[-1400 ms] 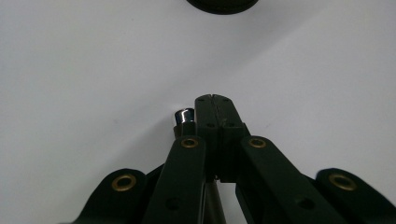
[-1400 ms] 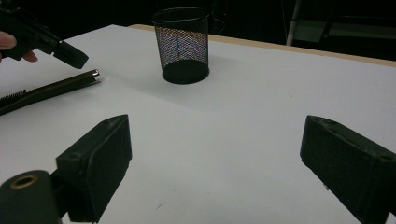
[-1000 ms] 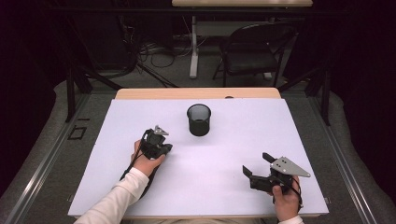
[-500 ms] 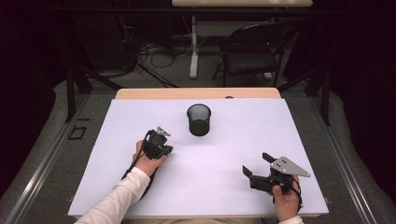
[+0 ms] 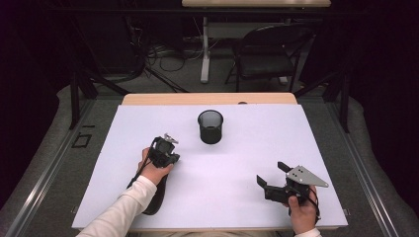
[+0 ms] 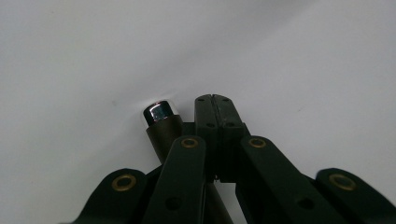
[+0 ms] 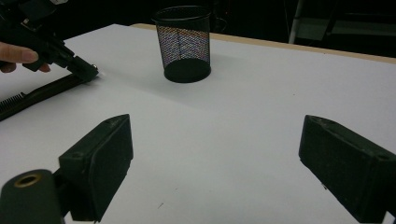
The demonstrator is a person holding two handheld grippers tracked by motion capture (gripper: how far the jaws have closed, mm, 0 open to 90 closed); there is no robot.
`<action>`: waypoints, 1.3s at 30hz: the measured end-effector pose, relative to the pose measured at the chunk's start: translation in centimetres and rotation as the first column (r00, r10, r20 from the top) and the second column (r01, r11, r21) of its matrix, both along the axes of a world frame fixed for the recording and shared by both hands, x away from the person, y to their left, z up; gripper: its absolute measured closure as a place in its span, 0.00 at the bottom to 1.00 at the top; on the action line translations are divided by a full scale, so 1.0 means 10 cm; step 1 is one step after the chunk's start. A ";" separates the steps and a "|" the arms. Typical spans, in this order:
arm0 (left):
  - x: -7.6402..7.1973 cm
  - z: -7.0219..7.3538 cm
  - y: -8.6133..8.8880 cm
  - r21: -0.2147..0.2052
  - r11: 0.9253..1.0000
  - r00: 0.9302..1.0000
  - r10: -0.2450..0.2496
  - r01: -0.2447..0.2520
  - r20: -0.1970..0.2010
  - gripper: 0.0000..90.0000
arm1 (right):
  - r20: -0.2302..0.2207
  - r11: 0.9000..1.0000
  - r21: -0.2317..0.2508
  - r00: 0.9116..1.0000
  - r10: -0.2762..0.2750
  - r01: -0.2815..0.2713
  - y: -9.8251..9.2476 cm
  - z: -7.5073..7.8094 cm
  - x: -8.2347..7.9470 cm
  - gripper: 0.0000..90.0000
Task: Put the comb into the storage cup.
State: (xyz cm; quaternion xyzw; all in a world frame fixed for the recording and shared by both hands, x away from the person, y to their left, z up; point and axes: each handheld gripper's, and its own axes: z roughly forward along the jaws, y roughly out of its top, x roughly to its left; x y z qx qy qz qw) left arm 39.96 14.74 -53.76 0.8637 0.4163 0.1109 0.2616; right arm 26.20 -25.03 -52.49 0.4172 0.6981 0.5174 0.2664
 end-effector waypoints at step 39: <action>-0.18 -0.03 0.70 -0.028 0.993 0.993 0.112 -0.113 -0.024 1.00 | -0.004 1.000 -0.001 1.000 0.003 -0.003 0.01 -0.01 0.00 0.11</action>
